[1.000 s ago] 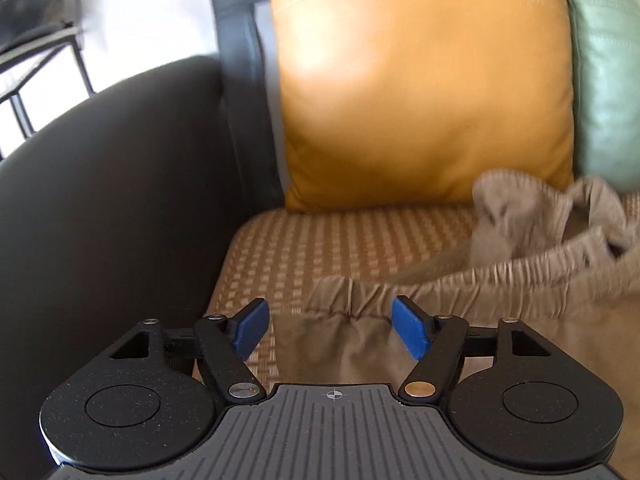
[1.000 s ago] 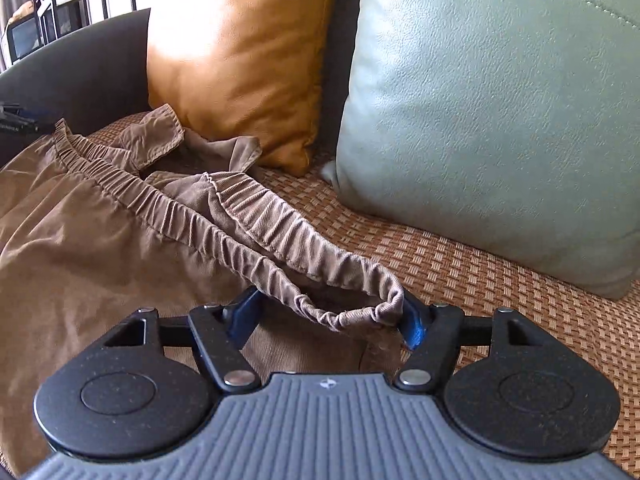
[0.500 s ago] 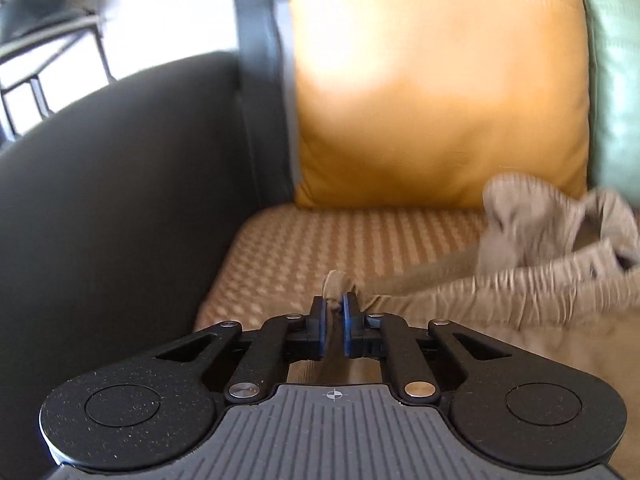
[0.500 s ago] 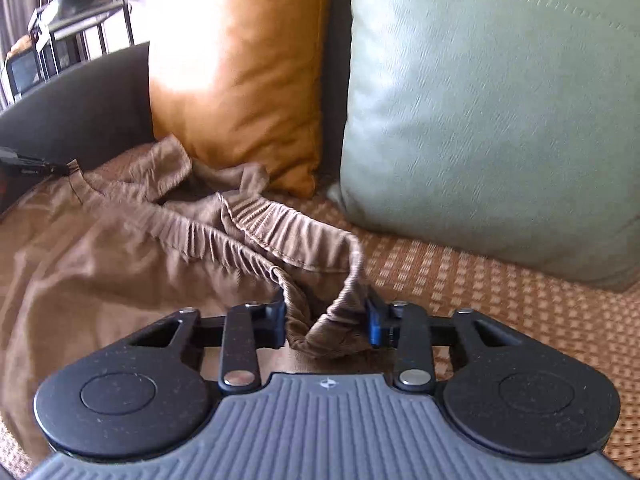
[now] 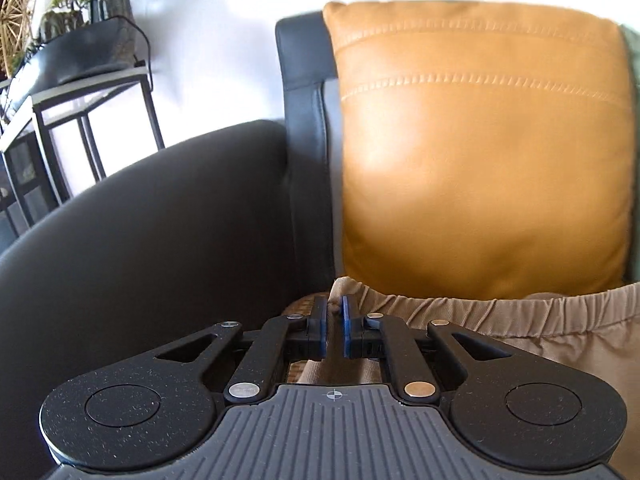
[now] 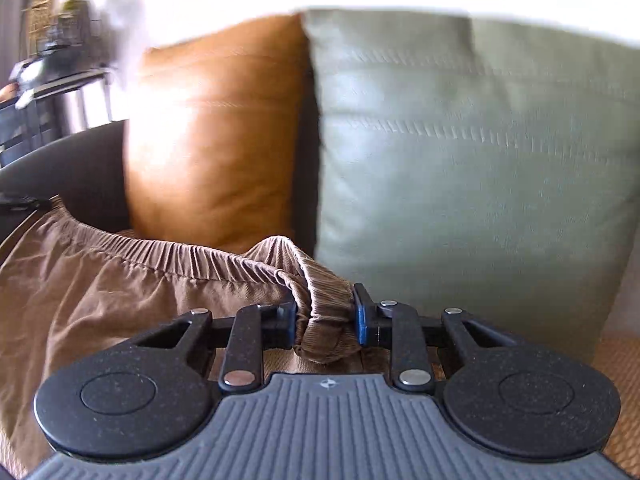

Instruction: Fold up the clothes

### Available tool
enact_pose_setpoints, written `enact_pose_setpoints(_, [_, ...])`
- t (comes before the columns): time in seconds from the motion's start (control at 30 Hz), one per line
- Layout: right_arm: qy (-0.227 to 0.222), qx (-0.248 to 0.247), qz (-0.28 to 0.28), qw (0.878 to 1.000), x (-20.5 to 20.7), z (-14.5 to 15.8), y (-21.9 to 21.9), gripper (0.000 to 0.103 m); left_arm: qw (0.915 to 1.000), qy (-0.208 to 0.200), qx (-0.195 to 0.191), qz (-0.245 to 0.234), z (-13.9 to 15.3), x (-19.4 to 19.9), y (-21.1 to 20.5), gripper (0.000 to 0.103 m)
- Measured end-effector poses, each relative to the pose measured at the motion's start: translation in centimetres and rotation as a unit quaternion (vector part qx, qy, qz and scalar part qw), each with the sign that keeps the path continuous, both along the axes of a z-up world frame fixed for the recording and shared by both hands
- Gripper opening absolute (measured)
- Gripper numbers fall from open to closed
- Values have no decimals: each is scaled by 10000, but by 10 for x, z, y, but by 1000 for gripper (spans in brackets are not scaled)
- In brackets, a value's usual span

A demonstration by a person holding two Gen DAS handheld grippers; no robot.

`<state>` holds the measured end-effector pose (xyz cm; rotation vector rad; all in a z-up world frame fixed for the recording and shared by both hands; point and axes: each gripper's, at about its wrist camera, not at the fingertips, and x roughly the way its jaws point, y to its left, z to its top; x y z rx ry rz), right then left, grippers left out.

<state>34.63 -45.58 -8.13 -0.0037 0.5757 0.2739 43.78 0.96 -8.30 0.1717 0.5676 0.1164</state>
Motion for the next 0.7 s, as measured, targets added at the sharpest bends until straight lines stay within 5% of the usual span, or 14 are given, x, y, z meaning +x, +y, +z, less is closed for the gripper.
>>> enact_pose_setpoints(0.3, [1105,-87,-302,9934,64,-103,8,31,9964,617,566,153,-82,35,-15,4])
enact_pose_setpoints(0.4, [1248,-90,-422,9913,69,-111,9,38,9932,759,849,223,-86,36,-23,17])
enact_pose_setpoints(0.47, [1303,-298,-597,9892,69,-107,11,57,9922,699,983,312,-74,32,-23,32])
enact_pose_setpoints(0.5, [1296,-390,-700,9883,66,-100,10,61,9931,614,931,364,-61,27,-20,35])
enact_pose_setpoints(0.57, [1144,-396,-804,9894,54,-82,6,62,9959,391,663,469,-32,14,-7,59])
enact_pose_setpoints(0.7, [760,-299,-819,9933,27,-41,-11,62,9987,17,38,512,24,-23,29,60])
